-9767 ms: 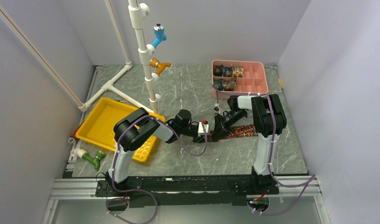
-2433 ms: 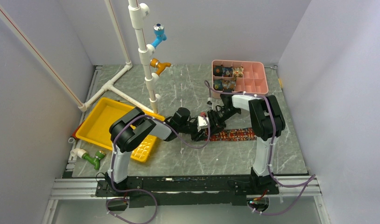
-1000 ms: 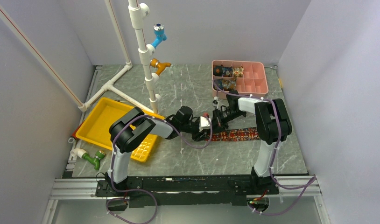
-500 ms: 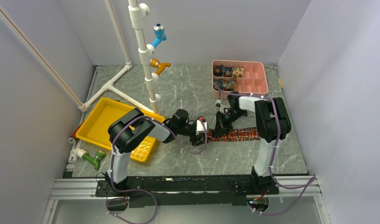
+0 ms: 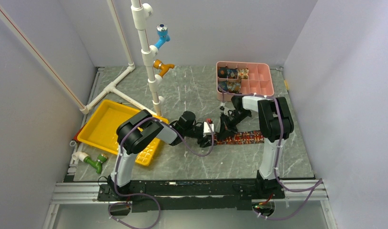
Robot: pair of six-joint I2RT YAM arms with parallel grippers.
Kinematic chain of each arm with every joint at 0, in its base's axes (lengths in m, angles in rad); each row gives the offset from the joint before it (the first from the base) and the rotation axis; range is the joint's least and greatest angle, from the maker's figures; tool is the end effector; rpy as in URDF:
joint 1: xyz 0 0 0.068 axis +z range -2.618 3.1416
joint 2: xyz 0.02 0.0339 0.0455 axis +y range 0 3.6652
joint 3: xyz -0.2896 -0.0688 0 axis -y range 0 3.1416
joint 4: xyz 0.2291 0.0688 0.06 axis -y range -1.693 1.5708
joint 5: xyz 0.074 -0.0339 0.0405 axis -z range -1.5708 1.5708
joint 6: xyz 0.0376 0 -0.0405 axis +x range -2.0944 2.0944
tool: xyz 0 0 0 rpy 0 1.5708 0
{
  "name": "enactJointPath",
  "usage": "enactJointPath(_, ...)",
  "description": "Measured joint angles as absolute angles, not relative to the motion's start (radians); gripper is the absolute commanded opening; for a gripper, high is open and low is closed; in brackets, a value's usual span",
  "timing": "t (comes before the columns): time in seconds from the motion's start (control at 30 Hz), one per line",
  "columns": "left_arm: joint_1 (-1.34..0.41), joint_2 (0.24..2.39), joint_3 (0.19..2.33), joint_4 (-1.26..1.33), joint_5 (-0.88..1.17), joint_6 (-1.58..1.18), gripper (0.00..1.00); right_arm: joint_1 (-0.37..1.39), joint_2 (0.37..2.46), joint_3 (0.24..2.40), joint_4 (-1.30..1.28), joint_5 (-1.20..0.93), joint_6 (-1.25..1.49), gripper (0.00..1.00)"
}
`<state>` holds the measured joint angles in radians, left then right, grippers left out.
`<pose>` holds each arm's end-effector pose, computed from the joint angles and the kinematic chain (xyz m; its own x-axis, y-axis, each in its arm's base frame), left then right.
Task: Roll the ties
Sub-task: Roll the tie at the center of the board.
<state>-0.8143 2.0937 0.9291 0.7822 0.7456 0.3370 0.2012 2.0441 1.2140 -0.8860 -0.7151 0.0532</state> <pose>0.2591 -0.3117 0.1397 0.0778 0.2715 -0.9593 0.9966 -0.0458 0.0679 0.3244 0.0913 0.1414 -0.9712 -0.1571 0.1791 -0.0062 0.7682 0.6402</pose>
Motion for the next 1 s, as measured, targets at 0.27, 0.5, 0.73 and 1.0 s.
enactJointPath(0.27, -0.817, 2.059, 0.896, 0.757, 0.713, 0.345, 0.12, 0.23, 2.071, 1.258, -0.921, -0.716, 0.009, 0.08)
enactJointPath(0.5, -0.805, 1.953, 0.866, 0.557, 0.623, 0.414, 0.04, 0.273, 2.085, 1.304, -0.913, -0.762, -0.03, 0.42)
enactJointPath(0.73, -0.807, 1.946, 0.928, 0.41, 0.606, 0.43, 0.03, 0.205, 1.98, 1.234, -0.9, -0.758, -0.11, 0.54)
enactJointPath(1.0, -0.81, 1.949, 0.978, 0.311, 0.601, 0.45, 0.03, 0.185, 1.881, 1.178, -0.847, -0.88, -0.061, 0.57)
